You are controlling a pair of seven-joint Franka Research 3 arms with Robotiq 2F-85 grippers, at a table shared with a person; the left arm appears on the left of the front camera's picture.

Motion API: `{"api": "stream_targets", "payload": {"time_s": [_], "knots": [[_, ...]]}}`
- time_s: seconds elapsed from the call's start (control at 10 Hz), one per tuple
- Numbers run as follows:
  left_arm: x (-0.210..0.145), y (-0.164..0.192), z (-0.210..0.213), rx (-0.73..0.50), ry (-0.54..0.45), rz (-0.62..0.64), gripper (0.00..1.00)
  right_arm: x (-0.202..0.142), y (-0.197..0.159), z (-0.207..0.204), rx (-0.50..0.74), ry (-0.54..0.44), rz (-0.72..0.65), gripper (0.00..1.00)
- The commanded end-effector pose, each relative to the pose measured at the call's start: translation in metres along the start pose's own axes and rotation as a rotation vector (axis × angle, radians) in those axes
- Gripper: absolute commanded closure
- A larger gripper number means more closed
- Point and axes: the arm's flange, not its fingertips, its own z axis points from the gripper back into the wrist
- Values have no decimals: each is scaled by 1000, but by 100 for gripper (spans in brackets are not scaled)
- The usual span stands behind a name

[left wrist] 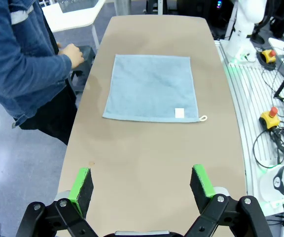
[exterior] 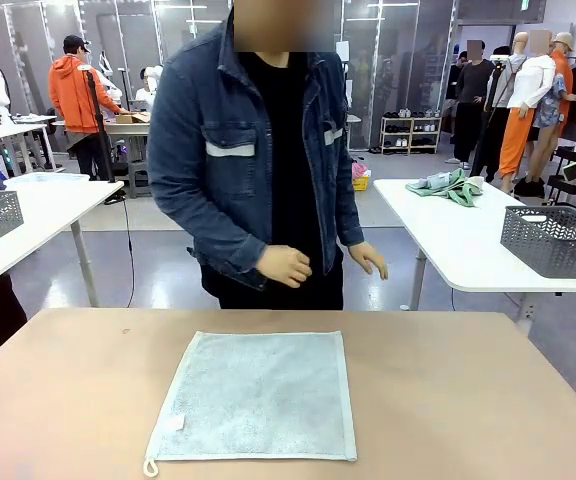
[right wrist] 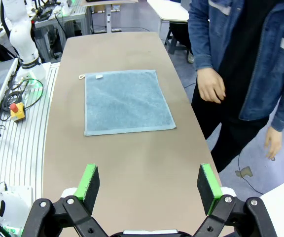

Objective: Fold the towels and place them in the basket.
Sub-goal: When a person lays out a Towel with hook on the table, fold it in half twice.

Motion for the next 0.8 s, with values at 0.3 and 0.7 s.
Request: {"api": "stream_targets", "payload": {"time_s": [0.3,0.7], "knots": [[148,-25,-98,-68,488,-34,0,117,23,-90,27,413,-12,0],[184,-70,-213,-92,842,16,0,174,71,-224,-94,763,-104,0]]}}
